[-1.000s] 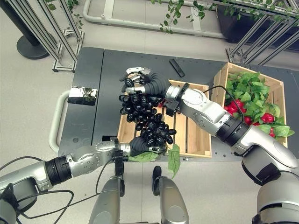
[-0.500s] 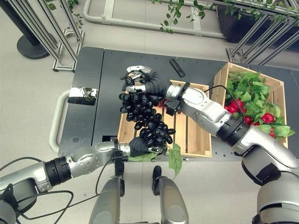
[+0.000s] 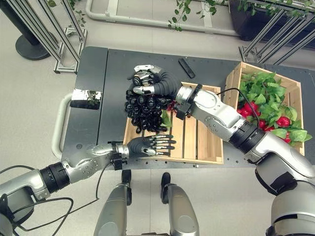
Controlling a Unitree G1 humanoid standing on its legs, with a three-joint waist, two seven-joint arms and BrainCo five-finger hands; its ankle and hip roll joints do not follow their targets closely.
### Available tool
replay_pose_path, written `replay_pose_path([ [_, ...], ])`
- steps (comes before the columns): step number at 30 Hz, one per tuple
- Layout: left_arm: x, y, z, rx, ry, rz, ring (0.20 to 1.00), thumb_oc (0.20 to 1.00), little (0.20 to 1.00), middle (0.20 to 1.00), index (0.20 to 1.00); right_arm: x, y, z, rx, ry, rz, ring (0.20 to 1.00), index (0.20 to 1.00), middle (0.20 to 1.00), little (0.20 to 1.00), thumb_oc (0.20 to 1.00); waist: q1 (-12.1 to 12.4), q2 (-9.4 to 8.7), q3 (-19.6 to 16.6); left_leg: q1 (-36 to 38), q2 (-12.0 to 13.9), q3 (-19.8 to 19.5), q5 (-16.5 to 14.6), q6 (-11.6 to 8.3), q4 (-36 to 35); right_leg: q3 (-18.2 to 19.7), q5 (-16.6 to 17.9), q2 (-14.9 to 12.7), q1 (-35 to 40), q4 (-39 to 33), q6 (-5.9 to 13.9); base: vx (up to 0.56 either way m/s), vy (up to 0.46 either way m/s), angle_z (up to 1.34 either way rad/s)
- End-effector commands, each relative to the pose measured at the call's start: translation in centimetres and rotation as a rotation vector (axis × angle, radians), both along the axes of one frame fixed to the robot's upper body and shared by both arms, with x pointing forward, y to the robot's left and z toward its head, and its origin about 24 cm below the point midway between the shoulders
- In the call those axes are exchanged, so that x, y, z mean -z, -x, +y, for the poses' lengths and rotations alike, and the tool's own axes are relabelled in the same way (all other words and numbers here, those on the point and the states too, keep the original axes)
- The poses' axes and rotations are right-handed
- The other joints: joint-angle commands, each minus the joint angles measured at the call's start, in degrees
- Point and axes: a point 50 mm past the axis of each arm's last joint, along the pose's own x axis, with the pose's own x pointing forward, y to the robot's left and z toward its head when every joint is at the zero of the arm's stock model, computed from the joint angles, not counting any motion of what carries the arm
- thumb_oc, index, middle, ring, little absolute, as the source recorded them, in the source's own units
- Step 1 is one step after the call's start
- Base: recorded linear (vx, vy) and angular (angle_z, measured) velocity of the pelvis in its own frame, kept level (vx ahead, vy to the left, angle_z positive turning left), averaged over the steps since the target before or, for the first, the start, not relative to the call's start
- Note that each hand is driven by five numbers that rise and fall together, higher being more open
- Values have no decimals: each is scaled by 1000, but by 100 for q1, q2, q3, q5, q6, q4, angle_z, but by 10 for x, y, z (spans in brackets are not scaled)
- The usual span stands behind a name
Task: Pick up the fruits from the basket on one side to the basket on the other side
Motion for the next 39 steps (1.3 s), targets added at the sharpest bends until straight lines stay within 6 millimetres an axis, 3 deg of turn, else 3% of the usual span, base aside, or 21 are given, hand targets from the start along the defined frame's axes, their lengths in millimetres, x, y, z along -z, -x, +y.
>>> replay_pose_path([
  [1, -8, 4, -6, 30, 75, -80, 1000, 1000, 1000, 1000, 1000, -46, 18, -3, -81, -155, -141, 200, 200, 200, 200, 200, 26, -35, -232, -28, 149, -185, -245, -72, 288, 137, 488, -408, 84, -330, 634, 0, 0, 0],
  [17, -6, -11, 12, -9, -56, -168, 1000, 1000, 1000, 1000, 1000, -54, 22, -4, -92, -152, -176, 200, 200, 200, 200, 200, 15, -23, -260, -12, 169, -162, -258, -72, 289, 143, 497, -409, 66, -314, 638, 0, 0, 0],
  [27, -34, -8, 32, 77, -168, -286, 1000, 1000, 1000, 1000, 1000, -51, 21, -13, -64, -111, -171, 200, 200, 200, 200, 200, 35, 48, -247, 6, 166, -157, -227, -82, 247, 131, 499, -406, 66, -304, 642, 0, 0, 0],
  [39, -76, -10, 87, 5, -369, -489, 1000, 1000, 1000, 1000, 1000, -46, 20, -28, -31, -55, -162, 200, 200, 200, 200, 200, 104, 156, -249, -24, 171, -146, -198, -102, 260, 115, 494, -420, 45, -272, 644, 0, 0, 0],
])
